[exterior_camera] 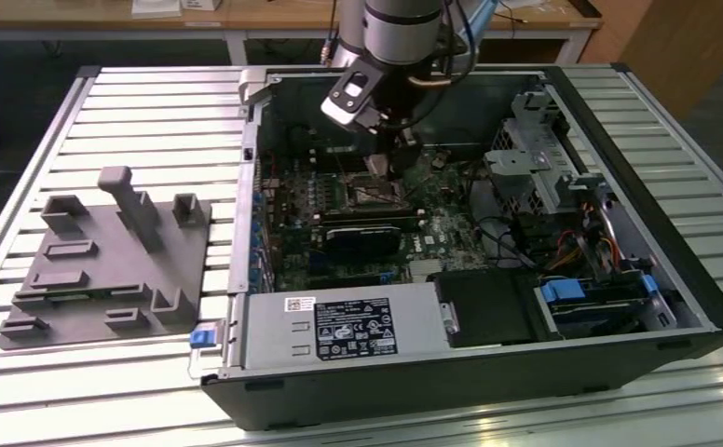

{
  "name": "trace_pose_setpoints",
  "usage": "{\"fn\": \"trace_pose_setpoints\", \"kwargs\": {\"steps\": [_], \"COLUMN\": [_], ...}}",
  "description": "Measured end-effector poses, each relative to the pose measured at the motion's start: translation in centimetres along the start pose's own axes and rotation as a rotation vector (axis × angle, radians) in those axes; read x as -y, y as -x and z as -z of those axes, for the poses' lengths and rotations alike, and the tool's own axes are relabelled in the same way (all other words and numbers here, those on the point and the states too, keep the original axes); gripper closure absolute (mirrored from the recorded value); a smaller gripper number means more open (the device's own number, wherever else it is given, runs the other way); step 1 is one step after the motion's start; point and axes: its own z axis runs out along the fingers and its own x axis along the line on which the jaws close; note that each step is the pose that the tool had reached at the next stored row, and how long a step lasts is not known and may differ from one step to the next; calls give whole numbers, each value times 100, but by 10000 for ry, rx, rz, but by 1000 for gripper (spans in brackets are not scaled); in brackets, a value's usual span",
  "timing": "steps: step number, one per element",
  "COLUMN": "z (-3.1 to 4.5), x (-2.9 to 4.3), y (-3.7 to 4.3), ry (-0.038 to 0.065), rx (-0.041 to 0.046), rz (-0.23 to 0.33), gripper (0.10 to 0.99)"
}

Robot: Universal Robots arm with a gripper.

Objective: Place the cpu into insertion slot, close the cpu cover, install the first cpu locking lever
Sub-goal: 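Place the cpu into insertion slot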

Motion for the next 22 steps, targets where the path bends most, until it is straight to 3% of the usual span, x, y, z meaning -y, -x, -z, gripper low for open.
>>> {"fn": "trace_pose_setpoints", "kwargs": {"steps": [8, 16, 22], "z": [-21, -71, -140], "x": [6, 8, 8], "y": [-5, -92, -110], "ry": [22, 24, 14], "rx": [54, 76, 227], "rz": [-1253, -1420, -1416], "gripper": [549, 549, 549]}}
